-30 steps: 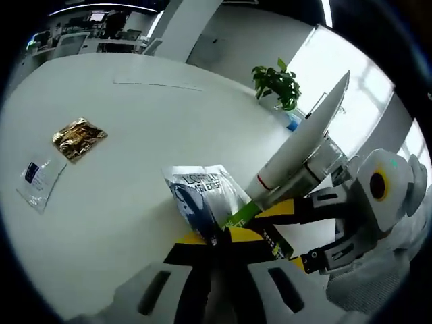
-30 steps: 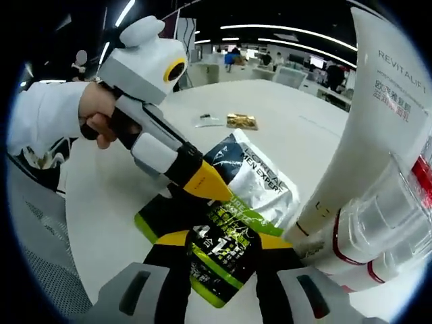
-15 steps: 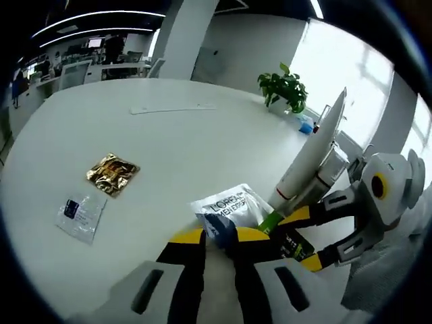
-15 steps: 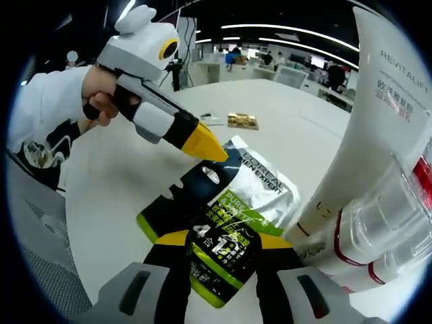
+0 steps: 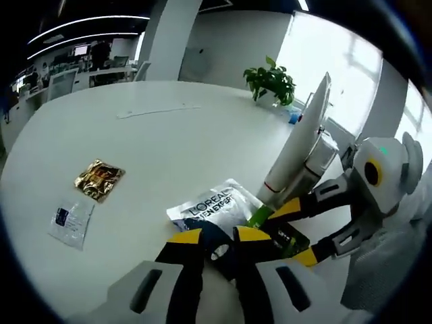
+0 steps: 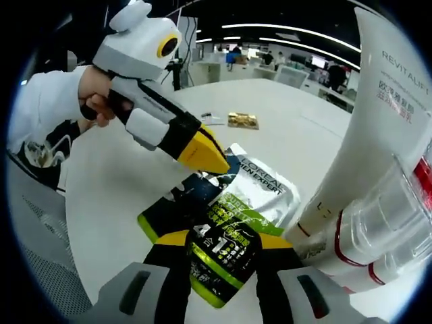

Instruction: Arrange the skincare products in the storage area until every visible bottle or jar stands upright without overlapping.

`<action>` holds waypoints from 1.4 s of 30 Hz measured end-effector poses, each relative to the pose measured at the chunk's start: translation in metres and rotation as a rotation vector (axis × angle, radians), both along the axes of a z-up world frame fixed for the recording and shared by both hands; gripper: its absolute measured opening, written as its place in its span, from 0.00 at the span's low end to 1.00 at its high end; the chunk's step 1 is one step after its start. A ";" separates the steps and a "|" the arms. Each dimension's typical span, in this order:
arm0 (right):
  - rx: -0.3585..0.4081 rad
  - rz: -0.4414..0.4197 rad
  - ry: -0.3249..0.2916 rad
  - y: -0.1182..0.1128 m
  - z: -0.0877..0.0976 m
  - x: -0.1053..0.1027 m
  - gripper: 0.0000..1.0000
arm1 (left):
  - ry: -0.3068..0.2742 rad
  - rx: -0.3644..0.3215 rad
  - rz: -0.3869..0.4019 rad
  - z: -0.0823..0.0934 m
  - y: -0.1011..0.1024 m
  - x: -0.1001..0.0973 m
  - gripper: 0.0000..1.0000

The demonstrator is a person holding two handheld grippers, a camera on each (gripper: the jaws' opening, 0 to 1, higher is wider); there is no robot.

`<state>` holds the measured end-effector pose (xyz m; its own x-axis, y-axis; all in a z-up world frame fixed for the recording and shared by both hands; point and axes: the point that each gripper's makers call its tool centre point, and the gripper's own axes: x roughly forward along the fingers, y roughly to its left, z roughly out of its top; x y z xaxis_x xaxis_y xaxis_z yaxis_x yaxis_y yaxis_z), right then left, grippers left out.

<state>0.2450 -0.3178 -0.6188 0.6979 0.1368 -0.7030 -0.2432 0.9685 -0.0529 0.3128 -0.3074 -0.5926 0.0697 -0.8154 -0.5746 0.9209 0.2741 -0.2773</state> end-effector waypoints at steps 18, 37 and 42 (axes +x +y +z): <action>-0.002 0.005 0.004 0.001 0.000 0.000 0.31 | -0.078 0.055 -0.031 -0.019 0.011 -0.001 0.10; -0.005 0.012 0.016 0.003 -0.001 0.000 0.34 | -0.103 0.001 -0.022 0.025 0.014 -0.015 0.23; -0.022 0.043 0.015 0.009 0.004 0.001 0.38 | -0.111 0.008 -0.018 0.031 0.019 -0.020 0.24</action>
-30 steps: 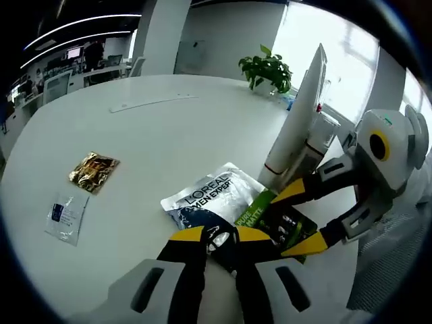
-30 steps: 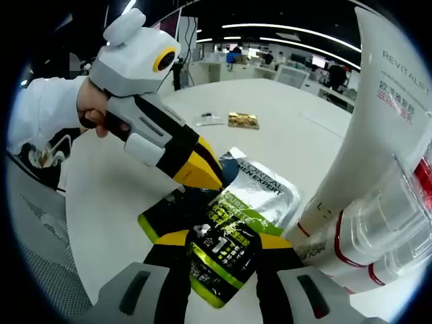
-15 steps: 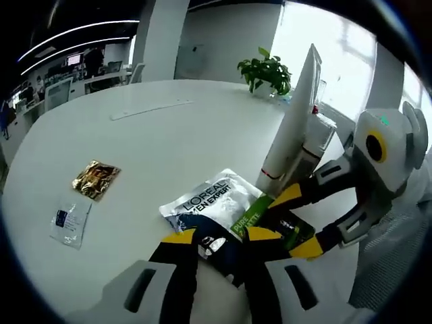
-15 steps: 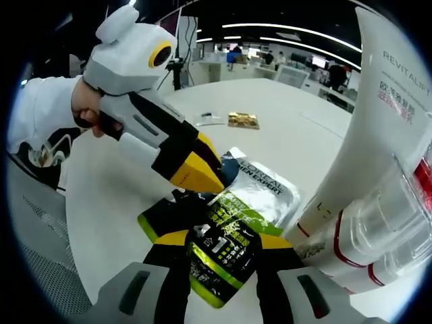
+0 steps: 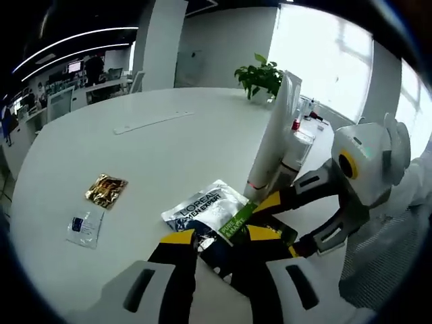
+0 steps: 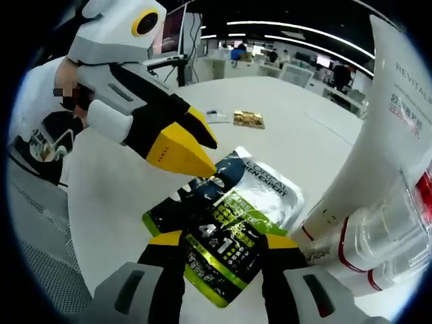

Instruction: Arrange the skincare products in the storage area until every visible bottle or jar stands upright without overlapping.

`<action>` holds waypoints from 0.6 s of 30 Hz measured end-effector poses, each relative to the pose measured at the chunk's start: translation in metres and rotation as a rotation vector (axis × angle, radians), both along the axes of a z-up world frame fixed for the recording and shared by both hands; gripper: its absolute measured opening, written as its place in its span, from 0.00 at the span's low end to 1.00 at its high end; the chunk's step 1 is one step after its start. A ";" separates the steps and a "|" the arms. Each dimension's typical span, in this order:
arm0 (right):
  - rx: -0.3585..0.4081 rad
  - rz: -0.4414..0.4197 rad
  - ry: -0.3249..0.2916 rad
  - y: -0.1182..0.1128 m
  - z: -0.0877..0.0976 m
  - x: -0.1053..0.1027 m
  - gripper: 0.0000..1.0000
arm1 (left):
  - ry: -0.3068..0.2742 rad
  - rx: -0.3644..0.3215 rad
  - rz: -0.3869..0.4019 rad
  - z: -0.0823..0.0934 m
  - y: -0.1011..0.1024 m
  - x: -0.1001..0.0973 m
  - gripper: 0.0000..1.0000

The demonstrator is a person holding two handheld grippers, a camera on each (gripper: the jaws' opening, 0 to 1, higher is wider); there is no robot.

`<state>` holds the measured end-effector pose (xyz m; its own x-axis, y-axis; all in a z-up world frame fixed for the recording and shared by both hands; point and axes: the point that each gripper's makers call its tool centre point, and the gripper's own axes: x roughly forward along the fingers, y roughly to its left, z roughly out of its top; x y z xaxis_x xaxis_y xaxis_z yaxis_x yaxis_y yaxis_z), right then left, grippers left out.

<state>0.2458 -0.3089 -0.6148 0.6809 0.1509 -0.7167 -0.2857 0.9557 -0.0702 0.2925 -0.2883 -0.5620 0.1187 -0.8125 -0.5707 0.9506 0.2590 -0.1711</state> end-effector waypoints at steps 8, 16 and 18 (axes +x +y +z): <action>0.008 0.035 -0.057 0.010 0.021 0.005 0.47 | -0.008 0.008 0.018 0.010 0.010 -0.006 0.25; -0.007 0.102 -0.100 0.023 0.038 0.000 0.60 | -0.020 0.007 0.020 0.023 0.019 -0.017 0.26; -0.016 0.126 -0.112 0.028 0.041 -0.002 0.65 | -0.028 0.007 0.023 0.024 0.021 -0.016 0.27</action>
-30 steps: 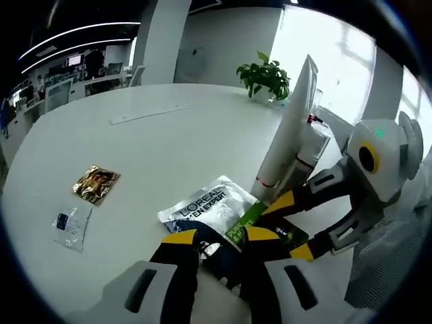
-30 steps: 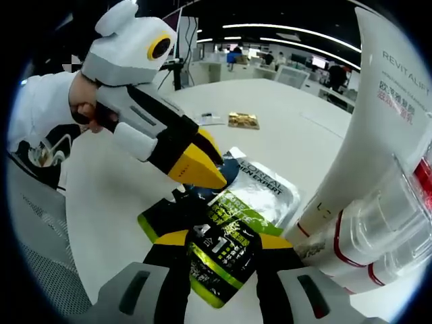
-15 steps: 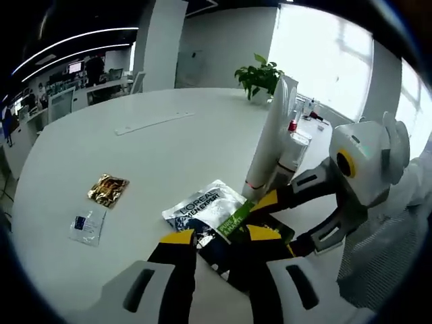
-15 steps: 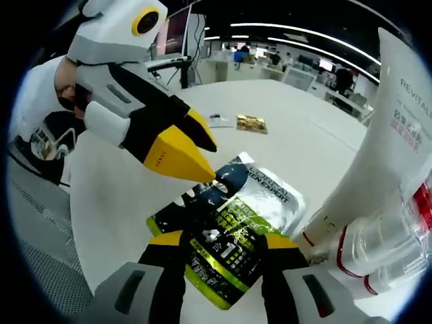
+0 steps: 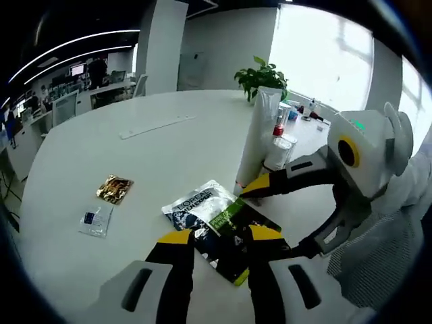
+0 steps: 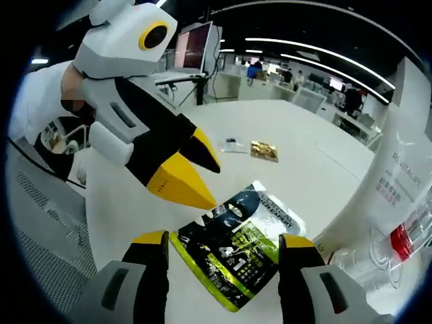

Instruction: Arrange the skincare products in the storage area until every visible bottle or jar stands upright without overlapping.

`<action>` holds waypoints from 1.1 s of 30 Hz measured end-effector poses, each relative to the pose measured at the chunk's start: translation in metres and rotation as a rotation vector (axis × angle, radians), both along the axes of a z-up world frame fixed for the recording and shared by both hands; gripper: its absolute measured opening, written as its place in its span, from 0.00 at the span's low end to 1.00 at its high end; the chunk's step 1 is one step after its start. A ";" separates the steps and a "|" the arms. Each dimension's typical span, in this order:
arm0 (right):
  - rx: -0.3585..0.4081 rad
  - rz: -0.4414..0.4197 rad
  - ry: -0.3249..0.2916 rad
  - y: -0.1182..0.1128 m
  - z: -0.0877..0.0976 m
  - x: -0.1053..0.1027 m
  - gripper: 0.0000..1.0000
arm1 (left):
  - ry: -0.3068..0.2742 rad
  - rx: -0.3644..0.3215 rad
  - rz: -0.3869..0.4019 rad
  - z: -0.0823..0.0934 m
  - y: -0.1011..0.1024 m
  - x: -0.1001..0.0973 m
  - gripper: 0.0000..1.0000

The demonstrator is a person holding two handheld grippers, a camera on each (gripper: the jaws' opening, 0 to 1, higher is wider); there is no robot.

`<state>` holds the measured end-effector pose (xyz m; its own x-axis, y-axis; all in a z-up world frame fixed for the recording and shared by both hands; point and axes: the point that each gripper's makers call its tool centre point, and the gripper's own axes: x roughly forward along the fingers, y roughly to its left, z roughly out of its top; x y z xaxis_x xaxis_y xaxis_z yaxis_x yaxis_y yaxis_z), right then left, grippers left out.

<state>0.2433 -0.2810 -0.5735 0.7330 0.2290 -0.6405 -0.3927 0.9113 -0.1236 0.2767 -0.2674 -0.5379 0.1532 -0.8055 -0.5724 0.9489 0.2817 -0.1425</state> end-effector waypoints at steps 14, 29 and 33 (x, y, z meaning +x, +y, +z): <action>-0.061 0.065 -0.067 0.016 0.027 -0.021 0.99 | -0.023 -0.005 0.026 0.013 0.016 -0.018 0.29; -0.085 -0.041 -0.226 -0.004 0.087 -0.047 0.99 | -0.056 -0.011 0.046 0.027 0.026 -0.035 0.41; -0.073 -0.090 -0.207 -0.018 0.086 -0.054 0.99 | -0.062 -0.019 0.058 0.031 0.030 -0.039 0.44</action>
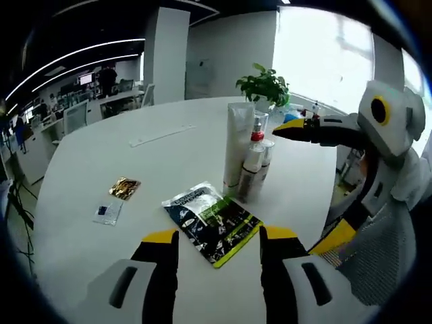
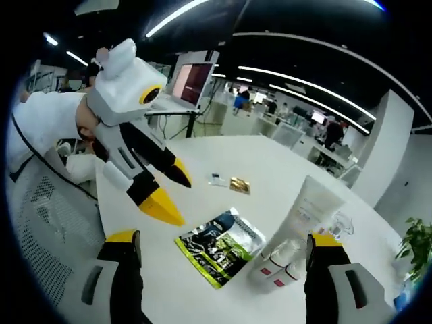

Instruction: Arrange the skincare products in the storage area until every visible bottle or jar stands upright without overlapping.

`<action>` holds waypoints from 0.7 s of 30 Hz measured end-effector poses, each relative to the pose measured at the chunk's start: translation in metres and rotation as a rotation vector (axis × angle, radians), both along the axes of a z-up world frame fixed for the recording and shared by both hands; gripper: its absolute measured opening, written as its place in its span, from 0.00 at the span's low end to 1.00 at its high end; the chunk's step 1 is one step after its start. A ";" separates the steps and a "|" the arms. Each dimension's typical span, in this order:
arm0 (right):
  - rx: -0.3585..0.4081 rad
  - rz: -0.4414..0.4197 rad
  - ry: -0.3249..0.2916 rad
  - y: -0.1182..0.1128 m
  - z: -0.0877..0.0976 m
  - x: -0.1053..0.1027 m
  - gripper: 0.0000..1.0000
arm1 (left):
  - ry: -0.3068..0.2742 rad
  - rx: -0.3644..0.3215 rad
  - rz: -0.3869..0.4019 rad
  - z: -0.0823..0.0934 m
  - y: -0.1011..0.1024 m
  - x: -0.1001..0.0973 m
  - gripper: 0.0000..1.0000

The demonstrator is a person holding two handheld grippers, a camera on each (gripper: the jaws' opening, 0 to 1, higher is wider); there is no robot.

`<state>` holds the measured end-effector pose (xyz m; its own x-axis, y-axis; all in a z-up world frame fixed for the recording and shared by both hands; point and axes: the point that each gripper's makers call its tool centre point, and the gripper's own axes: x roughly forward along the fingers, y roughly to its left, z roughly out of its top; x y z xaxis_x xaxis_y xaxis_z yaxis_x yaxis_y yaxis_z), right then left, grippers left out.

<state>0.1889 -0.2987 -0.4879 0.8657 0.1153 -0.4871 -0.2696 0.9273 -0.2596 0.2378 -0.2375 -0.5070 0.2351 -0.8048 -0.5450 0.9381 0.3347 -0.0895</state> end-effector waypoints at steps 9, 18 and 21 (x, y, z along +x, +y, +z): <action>0.034 -0.098 0.024 -0.034 -0.003 -0.015 0.99 | -0.038 -0.013 0.025 0.003 0.006 -0.004 0.55; 0.058 -0.180 0.026 -0.058 -0.012 -0.029 0.99 | -0.032 -0.048 0.078 -0.003 0.010 -0.012 0.65; 0.101 -0.205 0.014 -0.062 -0.016 -0.032 0.99 | -0.035 -0.047 0.085 -0.005 0.010 -0.012 0.71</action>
